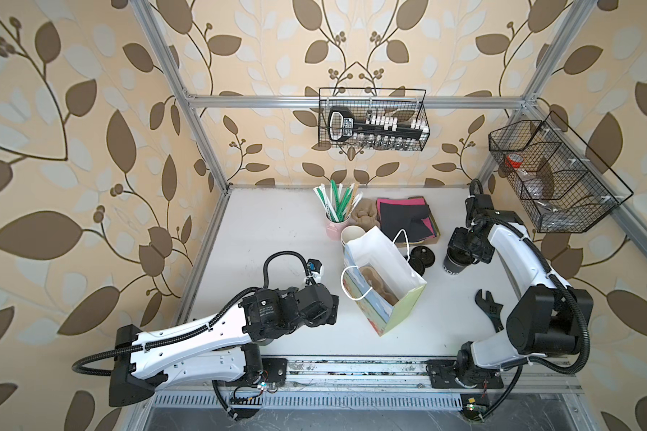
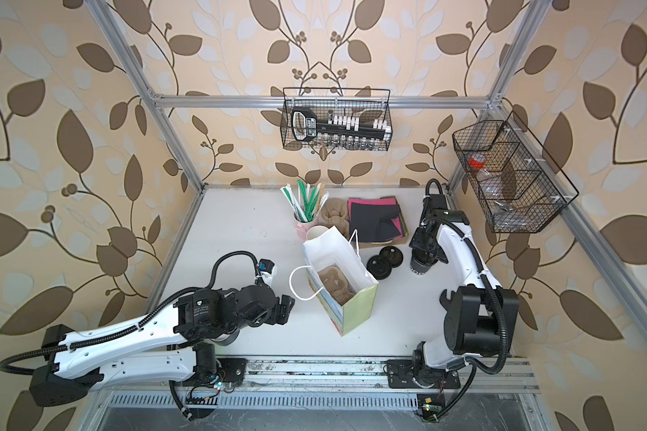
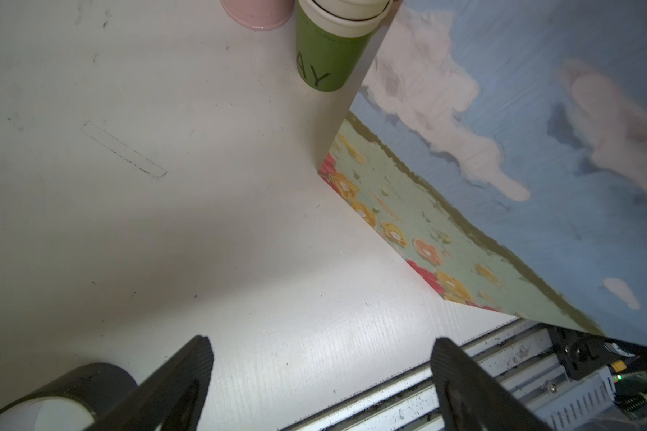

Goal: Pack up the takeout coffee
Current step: 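Grasp the black tumbler with the right gripper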

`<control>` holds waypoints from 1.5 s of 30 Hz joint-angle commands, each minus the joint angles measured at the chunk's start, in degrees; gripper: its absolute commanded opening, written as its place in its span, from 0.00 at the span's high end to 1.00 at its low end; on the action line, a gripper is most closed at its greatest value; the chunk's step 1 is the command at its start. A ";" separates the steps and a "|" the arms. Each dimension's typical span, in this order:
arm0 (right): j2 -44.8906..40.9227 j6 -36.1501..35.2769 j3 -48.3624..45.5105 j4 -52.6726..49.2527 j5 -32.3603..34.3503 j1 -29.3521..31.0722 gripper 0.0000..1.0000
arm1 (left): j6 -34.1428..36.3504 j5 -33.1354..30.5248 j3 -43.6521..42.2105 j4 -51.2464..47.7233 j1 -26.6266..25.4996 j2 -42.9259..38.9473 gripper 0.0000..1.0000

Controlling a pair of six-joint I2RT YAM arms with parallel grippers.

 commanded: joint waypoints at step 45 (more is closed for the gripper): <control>0.30 -2.06 -1.08 1.15 -1.96 0.79 0.29 | 4.93 -8.51 5.54 -1.48 -0.01 -2.88 0.06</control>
